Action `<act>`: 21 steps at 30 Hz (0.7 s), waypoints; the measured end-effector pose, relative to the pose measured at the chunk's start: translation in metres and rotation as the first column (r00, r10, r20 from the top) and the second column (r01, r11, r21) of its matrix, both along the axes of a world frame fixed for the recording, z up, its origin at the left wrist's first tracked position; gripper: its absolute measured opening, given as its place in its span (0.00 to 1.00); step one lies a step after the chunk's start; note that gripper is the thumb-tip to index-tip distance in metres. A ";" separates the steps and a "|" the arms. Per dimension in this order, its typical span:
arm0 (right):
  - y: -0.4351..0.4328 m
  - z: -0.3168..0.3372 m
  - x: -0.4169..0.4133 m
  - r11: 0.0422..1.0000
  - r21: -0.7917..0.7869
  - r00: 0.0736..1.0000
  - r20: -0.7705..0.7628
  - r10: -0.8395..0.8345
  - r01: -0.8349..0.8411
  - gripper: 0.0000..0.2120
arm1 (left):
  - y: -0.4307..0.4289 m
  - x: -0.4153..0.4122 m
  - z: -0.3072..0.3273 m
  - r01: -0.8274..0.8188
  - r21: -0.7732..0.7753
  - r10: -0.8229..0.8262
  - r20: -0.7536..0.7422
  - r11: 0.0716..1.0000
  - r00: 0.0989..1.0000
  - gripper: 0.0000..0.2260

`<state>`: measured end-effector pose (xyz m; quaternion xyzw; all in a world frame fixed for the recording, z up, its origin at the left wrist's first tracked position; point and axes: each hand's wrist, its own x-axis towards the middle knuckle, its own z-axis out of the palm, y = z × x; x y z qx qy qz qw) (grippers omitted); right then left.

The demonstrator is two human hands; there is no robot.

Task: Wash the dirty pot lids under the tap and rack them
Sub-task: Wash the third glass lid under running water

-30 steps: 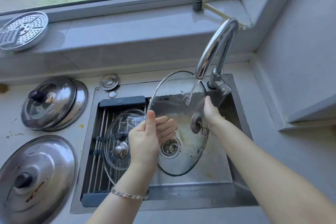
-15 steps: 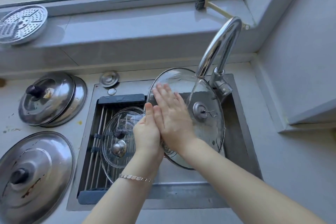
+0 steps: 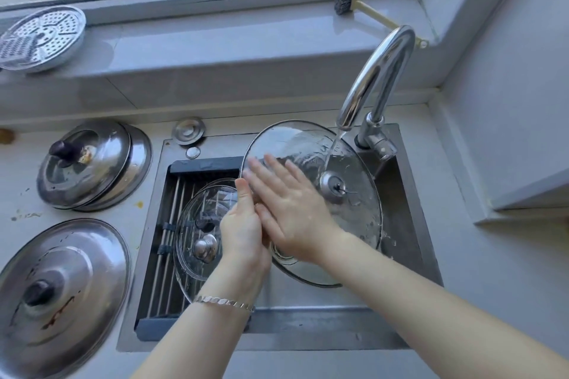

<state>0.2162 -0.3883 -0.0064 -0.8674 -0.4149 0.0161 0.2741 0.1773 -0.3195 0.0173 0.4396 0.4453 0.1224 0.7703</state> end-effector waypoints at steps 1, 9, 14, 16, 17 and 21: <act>-0.006 -0.008 -0.010 0.998 0.021 0.998 0.049 0.050 -0.051 0.25 | 0.004 0.000 0.000 -0.007 -0.017 0.007 0.011 1.000 1.000 0.18; -0.069 -0.050 -0.012 0.948 -0.095 0.898 -0.302 -0.320 0.305 0.36 | 0.029 -0.006 0.001 -0.109 -0.136 0.122 0.089 0.985 0.989 0.23; -0.052 -0.030 -0.025 0.918 -0.166 0.850 -0.347 -0.396 0.360 0.39 | 0.029 -0.006 0.008 -0.141 -0.122 0.155 0.109 0.982 0.982 0.23; -0.050 -0.030 -0.018 0.896 -0.219 0.805 -0.395 -0.443 0.386 0.40 | 0.023 -0.009 0.009 -0.127 -0.106 0.139 0.115 0.986 0.984 0.23; -0.049 -0.029 -0.008 0.871 -0.232 0.754 -0.435 -0.492 0.434 0.40 | 0.018 -0.010 0.008 -0.122 -0.103 0.133 0.113 0.987 0.985 0.23; -0.046 -0.025 0.018 0.745 -0.219 0.576 -0.513 -0.637 0.630 0.34 | 0.009 -0.007 0.009 -0.126 -0.116 0.139 0.107 0.985 0.985 0.23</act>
